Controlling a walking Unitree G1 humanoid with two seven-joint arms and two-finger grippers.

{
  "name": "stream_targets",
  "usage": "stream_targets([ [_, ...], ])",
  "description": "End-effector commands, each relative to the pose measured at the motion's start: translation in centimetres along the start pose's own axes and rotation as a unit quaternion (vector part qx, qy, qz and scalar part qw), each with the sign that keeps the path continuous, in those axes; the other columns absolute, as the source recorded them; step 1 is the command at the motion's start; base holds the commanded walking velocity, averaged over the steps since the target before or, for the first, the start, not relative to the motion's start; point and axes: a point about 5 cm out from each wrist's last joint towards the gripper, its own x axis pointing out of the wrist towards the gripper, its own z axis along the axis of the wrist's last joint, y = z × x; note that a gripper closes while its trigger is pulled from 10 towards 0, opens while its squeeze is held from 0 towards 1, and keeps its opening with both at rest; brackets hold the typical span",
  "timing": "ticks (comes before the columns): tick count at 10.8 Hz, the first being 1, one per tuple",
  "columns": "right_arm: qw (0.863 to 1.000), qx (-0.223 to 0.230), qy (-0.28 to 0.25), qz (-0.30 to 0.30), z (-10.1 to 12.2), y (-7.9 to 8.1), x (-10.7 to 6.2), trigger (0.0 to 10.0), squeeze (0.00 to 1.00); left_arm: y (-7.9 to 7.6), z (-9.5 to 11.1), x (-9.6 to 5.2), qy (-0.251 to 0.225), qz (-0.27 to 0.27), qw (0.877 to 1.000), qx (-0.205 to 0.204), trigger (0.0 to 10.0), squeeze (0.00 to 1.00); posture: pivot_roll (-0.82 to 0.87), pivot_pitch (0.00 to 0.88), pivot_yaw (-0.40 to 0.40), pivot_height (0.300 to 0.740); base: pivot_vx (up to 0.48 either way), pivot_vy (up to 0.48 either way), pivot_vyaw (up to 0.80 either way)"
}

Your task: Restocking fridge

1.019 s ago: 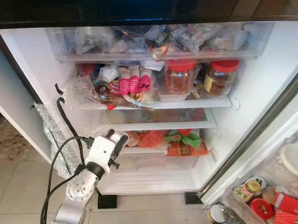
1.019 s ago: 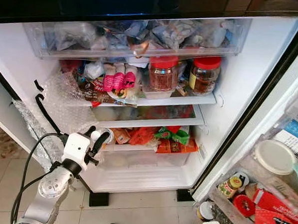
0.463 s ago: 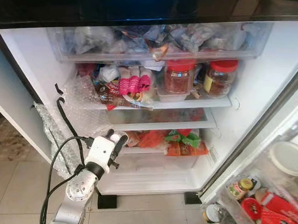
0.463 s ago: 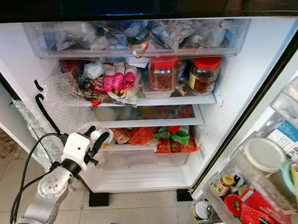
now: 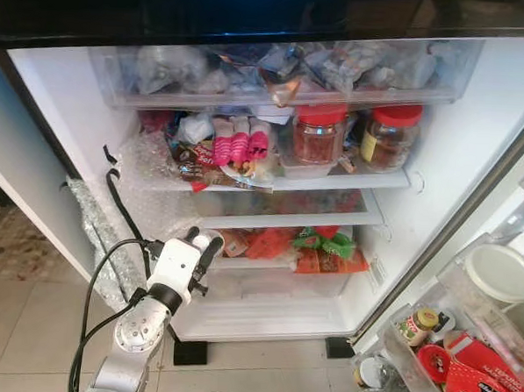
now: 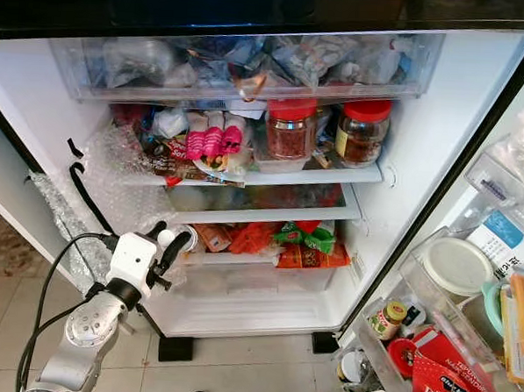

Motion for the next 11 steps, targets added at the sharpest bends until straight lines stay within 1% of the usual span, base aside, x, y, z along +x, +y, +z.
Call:
stream_targets([
  [1,1.000,0.000,0.025,-0.008,-1.32,-0.56,-0.06,10.0,0.00,0.04,-0.18,0.01,0.005,-0.004,1.000,0.004,10.0,0.00,-0.12,0.082,0.042,0.740,0.000,0.000,0.00],
  [5,1.000,0.000,0.029,-0.005,-1.59,-0.52,-0.13,10.0,0.00,0.00,-0.19,0.03,0.005,-0.005,1.000,0.003,10.0,0.00,-0.13,0.085,0.041,0.740,0.000,0.000,0.00],
  [11,1.000,0.003,0.027,0.003,-1.30,-0.17,-0.15,10.0,0.00,-0.37,-0.07,0.23,0.003,-0.020,1.000,-0.002,10.0,0.00,-0.12,0.086,0.038,0.740,0.000,0.000,0.00],
])
